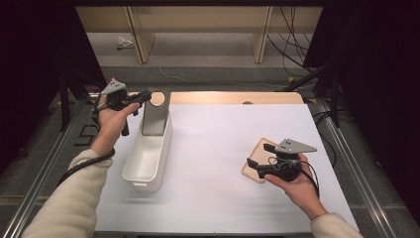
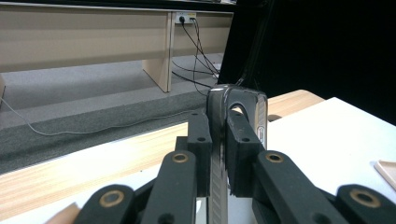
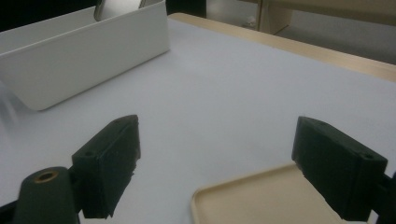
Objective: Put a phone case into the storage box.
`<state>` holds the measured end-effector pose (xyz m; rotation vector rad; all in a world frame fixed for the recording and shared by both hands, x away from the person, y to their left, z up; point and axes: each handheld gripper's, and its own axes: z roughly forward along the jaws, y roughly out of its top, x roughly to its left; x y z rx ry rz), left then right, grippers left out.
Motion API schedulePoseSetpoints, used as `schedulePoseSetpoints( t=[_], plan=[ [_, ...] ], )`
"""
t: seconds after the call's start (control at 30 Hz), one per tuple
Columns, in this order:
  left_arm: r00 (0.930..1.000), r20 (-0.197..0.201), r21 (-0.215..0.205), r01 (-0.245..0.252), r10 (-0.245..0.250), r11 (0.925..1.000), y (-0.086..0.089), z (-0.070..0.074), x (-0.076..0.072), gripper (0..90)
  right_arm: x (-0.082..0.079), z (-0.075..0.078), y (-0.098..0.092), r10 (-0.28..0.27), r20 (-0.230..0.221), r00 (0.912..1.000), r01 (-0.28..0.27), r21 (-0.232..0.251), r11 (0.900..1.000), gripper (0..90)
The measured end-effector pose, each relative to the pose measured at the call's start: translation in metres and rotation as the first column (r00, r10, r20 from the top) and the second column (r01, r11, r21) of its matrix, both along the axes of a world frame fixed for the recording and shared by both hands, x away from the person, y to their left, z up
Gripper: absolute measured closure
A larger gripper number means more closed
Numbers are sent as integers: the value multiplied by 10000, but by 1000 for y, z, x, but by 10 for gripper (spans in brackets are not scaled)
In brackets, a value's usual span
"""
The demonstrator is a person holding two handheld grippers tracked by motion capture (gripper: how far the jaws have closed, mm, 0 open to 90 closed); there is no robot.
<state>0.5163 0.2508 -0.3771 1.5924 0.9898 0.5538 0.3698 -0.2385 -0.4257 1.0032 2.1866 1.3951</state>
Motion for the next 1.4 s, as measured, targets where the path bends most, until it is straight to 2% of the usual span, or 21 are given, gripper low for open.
schedulePoseSetpoints(
  t=[0.17, 0.7, 1.4],
  plan=[
    [10000, -50, 149, -45, 45, 9999, 0, -3, 2, 815, 0, 0, 1, 10, -2, 10000, -10, -4, 10000, 163],
    [9995, -264, 228, -182, 188, 9996, 4, -13, 5, 815, 0, 0, 1, 11, -2, 10000, -11, -4, 10000, 163],
    [9987, -443, 296, -230, 243, 9993, 4, -19, 8, 814, 0, 0, 1, 27, -20, 10000, -27, 16, 10000, 164]
  ],
)
